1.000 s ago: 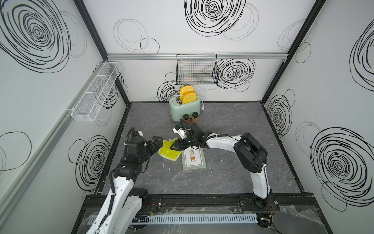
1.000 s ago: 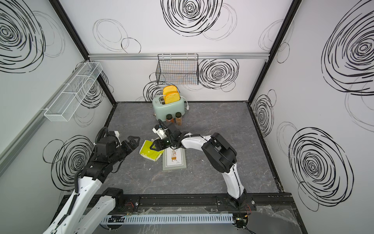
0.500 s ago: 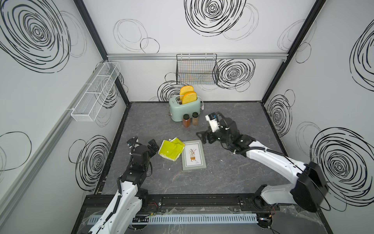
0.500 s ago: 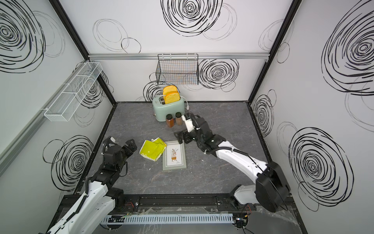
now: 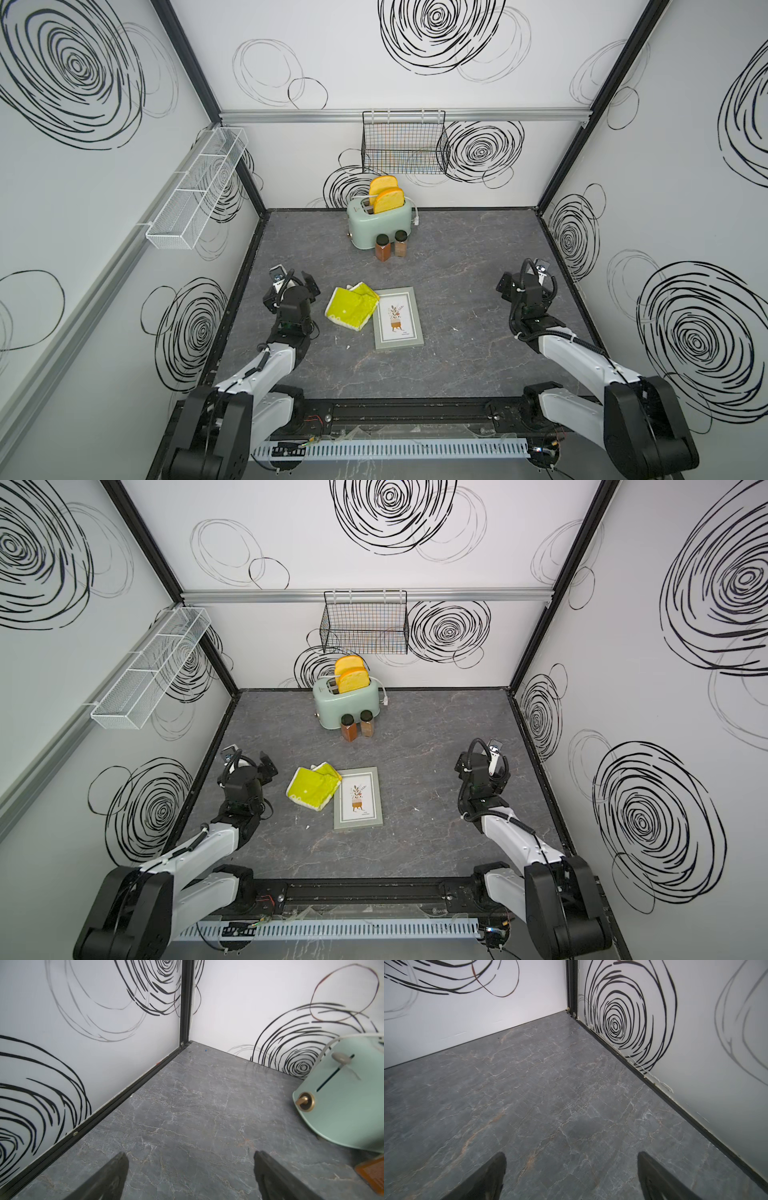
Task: Wipe the picture frame with a cloth
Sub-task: Move the picture frame to the center of the board.
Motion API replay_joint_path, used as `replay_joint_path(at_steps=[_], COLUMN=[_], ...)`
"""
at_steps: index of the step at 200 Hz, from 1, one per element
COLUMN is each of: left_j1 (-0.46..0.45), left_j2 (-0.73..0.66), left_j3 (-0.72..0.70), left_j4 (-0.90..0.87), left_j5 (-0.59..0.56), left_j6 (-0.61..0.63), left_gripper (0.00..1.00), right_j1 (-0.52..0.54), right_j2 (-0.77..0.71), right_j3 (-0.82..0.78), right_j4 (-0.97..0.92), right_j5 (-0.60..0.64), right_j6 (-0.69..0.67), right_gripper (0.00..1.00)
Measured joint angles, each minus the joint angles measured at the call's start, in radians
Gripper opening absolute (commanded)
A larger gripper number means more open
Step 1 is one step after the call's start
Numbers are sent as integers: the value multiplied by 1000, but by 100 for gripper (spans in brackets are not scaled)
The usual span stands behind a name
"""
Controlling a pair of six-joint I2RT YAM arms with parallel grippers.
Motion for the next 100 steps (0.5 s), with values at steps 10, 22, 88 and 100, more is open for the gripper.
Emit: replay_joint_path(at_steps=[10,22,88,100], left_j1=[0,-10,-6,-2], left_j2=[78,155,304,308], left_j3=[-5,-2,-99,-98], left_j4=[85,153,517,537], left_j5=[23,53,238,262], left_j6=[34,87,213,217], left_gripper=[98,98,98,98], right_j1=[-1,-7,-73,-69], right_j2=[27,56,92,74], right_j3=[0,3,30,53], right_j4=[24,46,112,84], right_j5=[29,57,-117,-206], right_j6=[0,-6,-125,-141], right_gripper=[99,99,97,97])
